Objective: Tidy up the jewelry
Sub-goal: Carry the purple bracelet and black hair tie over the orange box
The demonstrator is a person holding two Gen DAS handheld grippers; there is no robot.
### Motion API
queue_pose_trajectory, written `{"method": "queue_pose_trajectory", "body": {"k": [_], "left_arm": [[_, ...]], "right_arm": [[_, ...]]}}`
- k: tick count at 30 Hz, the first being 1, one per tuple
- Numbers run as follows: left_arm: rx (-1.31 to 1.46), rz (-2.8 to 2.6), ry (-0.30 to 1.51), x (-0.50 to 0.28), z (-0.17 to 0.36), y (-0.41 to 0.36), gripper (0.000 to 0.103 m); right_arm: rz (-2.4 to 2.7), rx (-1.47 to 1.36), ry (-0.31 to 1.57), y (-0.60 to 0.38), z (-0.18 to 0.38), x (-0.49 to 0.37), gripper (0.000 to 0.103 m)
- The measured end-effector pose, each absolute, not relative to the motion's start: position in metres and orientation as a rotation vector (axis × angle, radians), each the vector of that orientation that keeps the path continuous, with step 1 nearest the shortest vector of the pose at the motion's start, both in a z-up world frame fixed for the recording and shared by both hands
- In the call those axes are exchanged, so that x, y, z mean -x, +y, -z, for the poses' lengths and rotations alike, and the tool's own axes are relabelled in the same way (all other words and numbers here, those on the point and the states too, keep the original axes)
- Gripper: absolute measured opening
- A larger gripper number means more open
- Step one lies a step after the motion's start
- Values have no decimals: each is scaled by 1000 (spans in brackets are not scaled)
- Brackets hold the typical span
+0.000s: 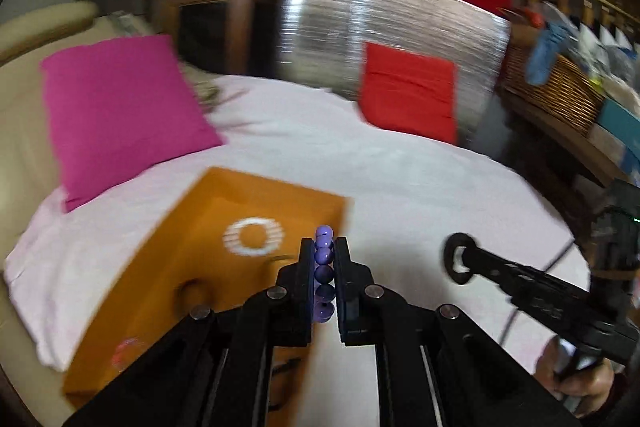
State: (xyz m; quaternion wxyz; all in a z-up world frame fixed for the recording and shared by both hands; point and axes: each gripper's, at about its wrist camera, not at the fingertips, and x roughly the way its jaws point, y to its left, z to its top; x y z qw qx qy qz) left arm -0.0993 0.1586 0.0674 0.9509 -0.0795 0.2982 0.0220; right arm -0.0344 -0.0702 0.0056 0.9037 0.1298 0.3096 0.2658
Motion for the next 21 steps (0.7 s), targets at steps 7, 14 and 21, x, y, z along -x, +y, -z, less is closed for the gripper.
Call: {"method": "queue_pose_trajectory", "body": {"k": [7,14,21], "left_arm": [[163,-234,616,110,-52,200,9],[129,-287,609,108,-45,205,9],[107,-312,610,113,-47,204,9]], "right_arm": [[-680,-215,624,-9,-4,48,11],[-732,-163,651,23,10,56,11],[-740,-160,669,30,17,52,11]]}}
